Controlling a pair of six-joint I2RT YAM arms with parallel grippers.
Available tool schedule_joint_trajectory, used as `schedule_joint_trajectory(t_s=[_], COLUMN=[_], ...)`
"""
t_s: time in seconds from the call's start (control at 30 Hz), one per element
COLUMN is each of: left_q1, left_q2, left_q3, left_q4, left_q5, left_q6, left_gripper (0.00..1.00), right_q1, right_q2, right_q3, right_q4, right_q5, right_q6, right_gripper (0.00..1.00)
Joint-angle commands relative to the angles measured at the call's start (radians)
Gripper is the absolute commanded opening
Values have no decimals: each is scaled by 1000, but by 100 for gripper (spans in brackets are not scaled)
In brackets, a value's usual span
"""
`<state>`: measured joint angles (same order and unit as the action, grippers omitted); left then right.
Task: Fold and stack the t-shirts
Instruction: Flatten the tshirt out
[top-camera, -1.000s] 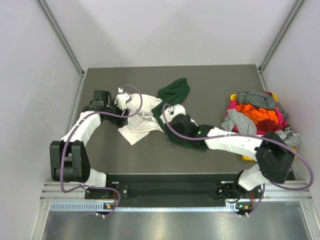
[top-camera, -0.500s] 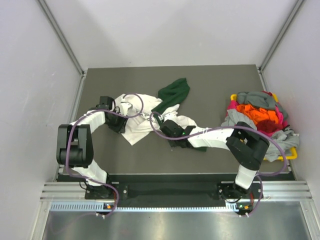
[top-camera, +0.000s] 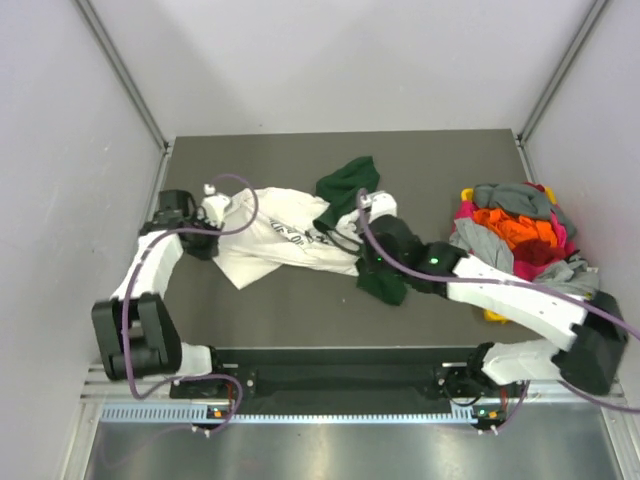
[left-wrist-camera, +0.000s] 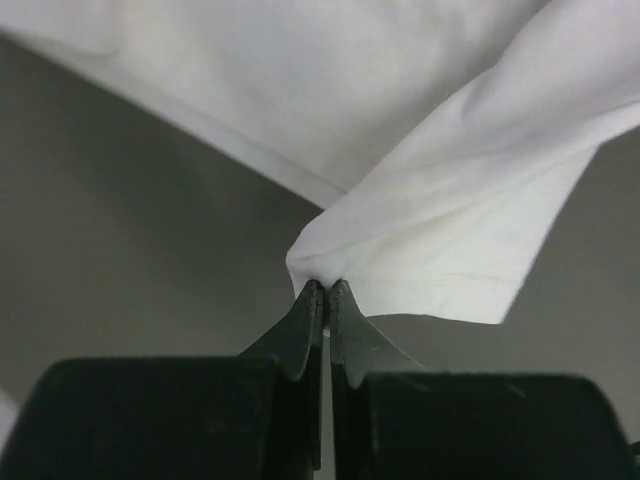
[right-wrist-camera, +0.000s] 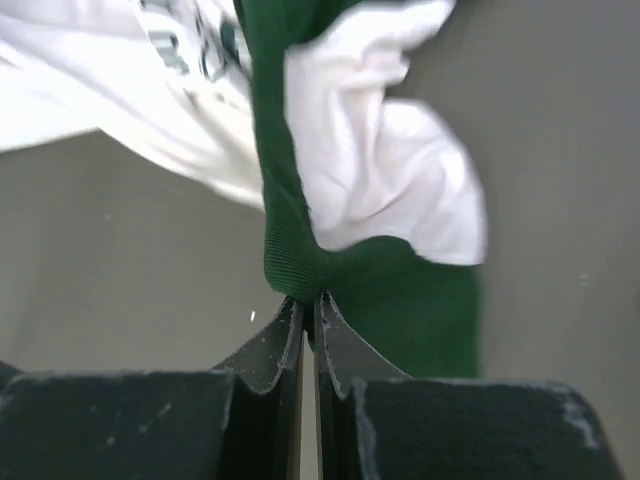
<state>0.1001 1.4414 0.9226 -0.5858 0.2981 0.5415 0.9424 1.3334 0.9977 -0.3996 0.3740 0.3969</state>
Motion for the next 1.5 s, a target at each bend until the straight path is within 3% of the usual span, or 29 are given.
schedule_joint_trajectory(t_s=[0.0,0.3,0.4,0.57,0.7,0.77,0.83,0.87,0.9,1.03,1.07,1.17,1.2,1.27,1.37,1.47], left_q1=[108,277,306,332,332,332,323,317,300,262,262,260,262,262,262,262], left_q2=[-184,-442,-449,-429,-345,-275,-218,-158,-129,11,81,257,296,361,288,161], left_q3=[103,422,527,512,502,525,599,634,675,948,1014,1365,1547,1669,1600,1345], left_q4=[-154,-358,-428,-376,-307,-260,-195,-180,-169,-83,-83,-152,-169,-163,-61,35], left_q5=[24,-100,-148,-180,-87,-48,-28,-28,-30,-108,-117,-167,-180,-209,-212,-139], left_q6=[67,158,169,164,124,72,23,-30,-55,-200,-225,-302,-313,-330,-321,-272], left_gripper=[0,0,0,0,0,0,0,0,0,0,0,0,0,0,0,0], right_q1=[-13,-19,-17,-19,-43,-115,-368,-460,-569,-658,-675,-740,-773,-809,-867,-898], right_q2=[-180,-554,-648,-698,-574,-448,-346,-236,-173,158,265,404,415,392,346,271], right_q3=[35,231,246,205,274,373,439,499,543,951,1130,1425,1455,1449,1405,1223], right_q4=[-89,-244,-265,-274,-237,-191,-145,-77,-49,-74,-73,-15,28,161,182,170], right_q5=[23,-18,-63,-18,52,-51,-268,-528,-606,-690,-711,-762,-779,-813,-807,-842], right_q6=[13,28,54,79,-10,-93,-90,-61,-35,-21,-6,92,127,232,263,229], right_gripper=[0,0,0,0,0,0,0,0,0,0,0,0,0,0,0,0])
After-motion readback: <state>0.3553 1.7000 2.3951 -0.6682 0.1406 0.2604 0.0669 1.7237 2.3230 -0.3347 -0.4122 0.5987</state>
